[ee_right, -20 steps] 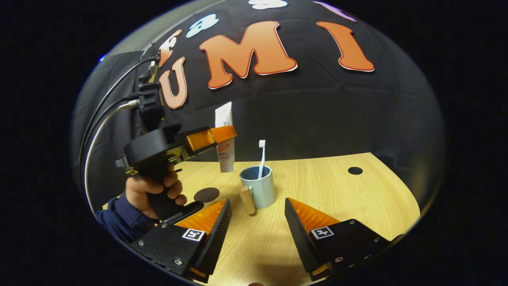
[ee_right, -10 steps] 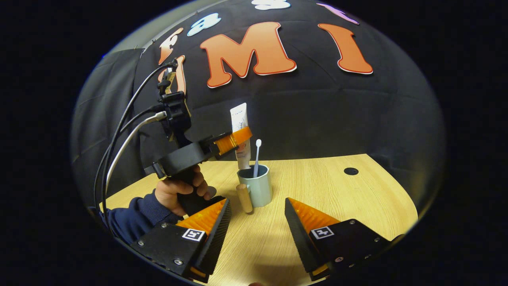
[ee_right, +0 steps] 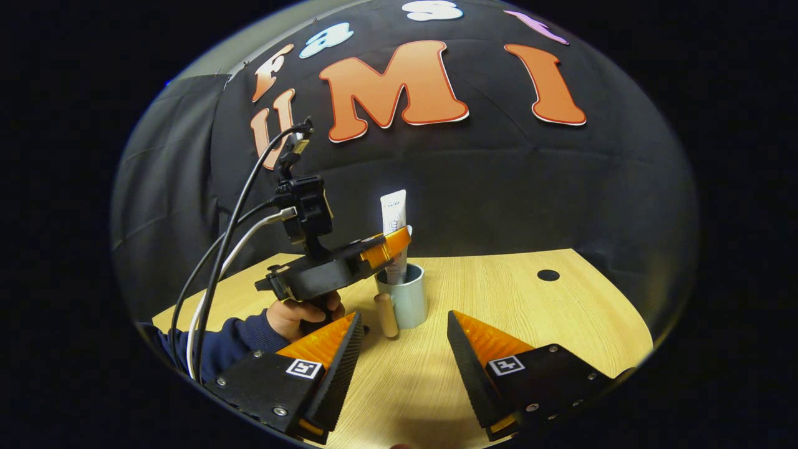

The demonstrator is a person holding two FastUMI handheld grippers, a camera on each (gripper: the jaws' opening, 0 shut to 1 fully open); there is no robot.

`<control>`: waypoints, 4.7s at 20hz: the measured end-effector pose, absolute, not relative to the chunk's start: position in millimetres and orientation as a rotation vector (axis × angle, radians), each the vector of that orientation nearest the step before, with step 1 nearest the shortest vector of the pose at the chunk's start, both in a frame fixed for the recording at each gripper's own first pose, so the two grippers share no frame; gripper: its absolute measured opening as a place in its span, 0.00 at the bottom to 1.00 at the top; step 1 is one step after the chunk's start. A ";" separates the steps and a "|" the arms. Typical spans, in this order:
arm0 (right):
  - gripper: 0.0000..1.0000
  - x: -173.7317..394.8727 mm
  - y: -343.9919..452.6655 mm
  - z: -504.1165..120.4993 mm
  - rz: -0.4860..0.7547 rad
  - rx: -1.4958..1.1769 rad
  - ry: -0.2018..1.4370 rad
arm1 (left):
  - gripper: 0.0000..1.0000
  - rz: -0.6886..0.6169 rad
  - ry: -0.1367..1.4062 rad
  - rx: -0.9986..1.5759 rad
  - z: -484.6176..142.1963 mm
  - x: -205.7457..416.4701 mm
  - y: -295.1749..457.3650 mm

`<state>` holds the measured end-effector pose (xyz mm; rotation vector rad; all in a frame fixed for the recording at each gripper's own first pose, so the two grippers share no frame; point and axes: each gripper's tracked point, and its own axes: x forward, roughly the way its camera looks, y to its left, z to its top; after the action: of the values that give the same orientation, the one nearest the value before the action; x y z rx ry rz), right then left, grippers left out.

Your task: Put the toothbrush and toothpaste on the desktop into the cup, then pick up the cup and place it on the coaster on the desktop.

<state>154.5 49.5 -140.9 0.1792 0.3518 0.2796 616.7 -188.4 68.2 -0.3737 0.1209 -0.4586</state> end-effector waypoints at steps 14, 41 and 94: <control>0.82 163.2 45.9 -148.8 0.229 0.152 0.426 | 0.46 -0.494 0.232 -0.311 62.3 578.1 -161.9; 0.82 229.6 78.3 -135.4 0.168 0.103 0.657 | 0.97 -0.188 0.137 -0.112 97.9 456.2 7.2; 0.22 250.2 107.0 -236.9 0.085 -0.031 1.109 | 0.97 -0.260 0.140 -0.137 58.0 368.6 3.6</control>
<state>250.2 107.0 -236.9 -0.0311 1.1093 0.0850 368.6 3.6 58.0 -0.1372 0.1396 -0.2605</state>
